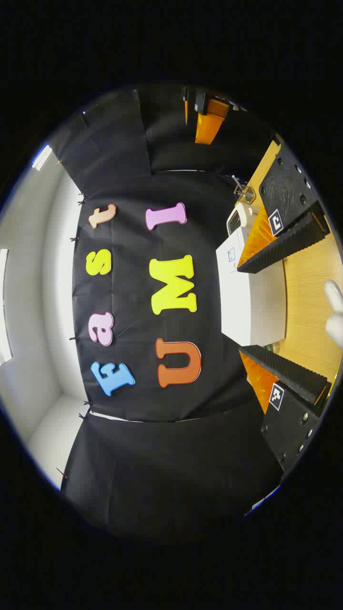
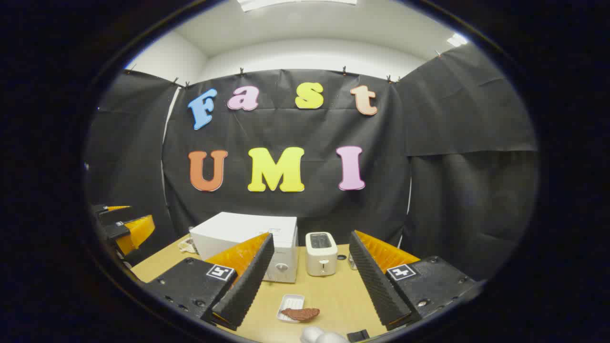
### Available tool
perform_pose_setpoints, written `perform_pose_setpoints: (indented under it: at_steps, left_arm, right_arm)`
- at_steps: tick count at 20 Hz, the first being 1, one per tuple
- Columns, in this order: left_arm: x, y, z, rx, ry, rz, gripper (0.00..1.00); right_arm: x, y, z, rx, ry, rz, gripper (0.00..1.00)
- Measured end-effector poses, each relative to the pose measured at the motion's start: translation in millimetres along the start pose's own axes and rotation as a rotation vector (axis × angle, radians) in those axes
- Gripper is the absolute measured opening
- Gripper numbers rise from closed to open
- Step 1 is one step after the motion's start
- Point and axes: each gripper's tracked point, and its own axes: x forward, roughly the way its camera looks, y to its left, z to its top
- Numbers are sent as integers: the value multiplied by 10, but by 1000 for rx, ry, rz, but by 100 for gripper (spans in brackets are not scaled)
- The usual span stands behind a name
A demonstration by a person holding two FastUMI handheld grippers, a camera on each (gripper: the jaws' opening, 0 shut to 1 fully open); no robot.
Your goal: Open the microwave oven with the left hand, put the food in, and close the microwave oven.
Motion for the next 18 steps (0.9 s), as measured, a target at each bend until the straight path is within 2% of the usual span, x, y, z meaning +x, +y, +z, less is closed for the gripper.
perform_pose_setpoints:
  at_steps: [1, 2, 3, 13, 18]
  left_arm:
    - [11, -20, -23, -6, 8, 2, 88]
    - [33, -80, -31, -11, 9, -10, 88]
    - [65, -119, -38, -12, 10, -16, 96]
    - [241, -226, -150, -6, 20, -8, 96]
    - [498, -518, -389, -19, 12, -40, 96]
  right_arm:
    - [21, -24, -12, -7, 7, 6, 100]
    - [55, -49, 21, -15, -4, 3, 94]
    - [74, -100, 56, -22, -9, -9, 100]
    - [237, -136, -62, 4, 18, -1, 100]
    - [277, -290, -93, 25, 42, -11, 100]
